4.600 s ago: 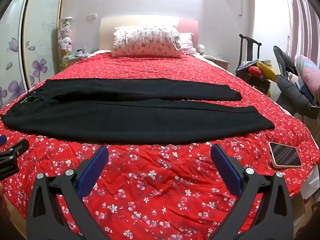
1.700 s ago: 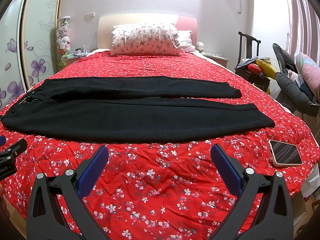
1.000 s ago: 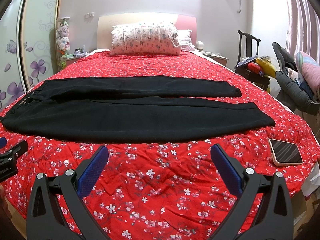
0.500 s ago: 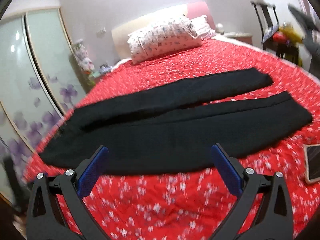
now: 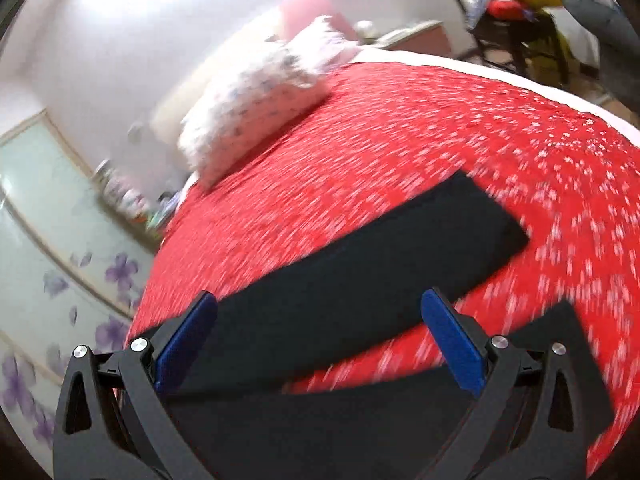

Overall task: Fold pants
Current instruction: 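Reach the right tool to the trouser leg hems and close on them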

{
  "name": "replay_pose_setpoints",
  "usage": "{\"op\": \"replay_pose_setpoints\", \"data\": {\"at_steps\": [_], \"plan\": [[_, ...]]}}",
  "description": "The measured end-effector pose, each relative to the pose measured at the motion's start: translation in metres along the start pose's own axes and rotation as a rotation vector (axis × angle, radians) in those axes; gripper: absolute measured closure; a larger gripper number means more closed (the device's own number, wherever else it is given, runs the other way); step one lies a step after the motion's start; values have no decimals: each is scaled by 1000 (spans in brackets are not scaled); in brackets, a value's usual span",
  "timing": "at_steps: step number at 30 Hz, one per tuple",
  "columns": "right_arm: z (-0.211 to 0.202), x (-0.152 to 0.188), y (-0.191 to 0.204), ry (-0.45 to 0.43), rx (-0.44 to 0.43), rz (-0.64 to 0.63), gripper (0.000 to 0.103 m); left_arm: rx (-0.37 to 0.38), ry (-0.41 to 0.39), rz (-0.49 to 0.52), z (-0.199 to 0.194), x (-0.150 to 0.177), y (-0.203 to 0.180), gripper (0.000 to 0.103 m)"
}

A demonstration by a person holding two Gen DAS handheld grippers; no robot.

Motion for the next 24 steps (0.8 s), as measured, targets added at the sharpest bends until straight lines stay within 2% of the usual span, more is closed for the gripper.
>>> {"op": "replay_pose_setpoints", "data": {"at_steps": [3, 6, 9, 14, 18, 23, 24], "plan": [[36, -35, -30, 26, 26, 56, 3, 36, -7, -31, 5, -2, 1, 2], [73, -58, -56, 47, 91, 86, 18, 57, -4, -29, 11, -8, -1, 2], [103, -74, -76, 38, 156, 97, 28, 92, -10, -50, 14, -11, -1, 2], [133, -92, -92, 3, 272, 38, 33, 103, -6, -72, 22, -13, -2, 2], [149, -97, -103, -11, 362, 16, 34, 98, -10, -42, 25, -12, -6, 2], [168, -87, -117, 16, 404, 22, 51, 91, -12, -22, 27, -11, -9, 2], [169, -84, -117, 2, 427, -3, 58, 89, -11, -20, 27, -11, -9, 2]]}}
Point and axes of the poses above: each gripper's, at about its wrist camera, not at the fingertips, and z roughly the way its jaws point, y to its left, x to its underside, the point moved 4 cm from there along z, roughly the way its jaws point, and after that the axes turned 3 degrees about x, right-handed, at the moved point
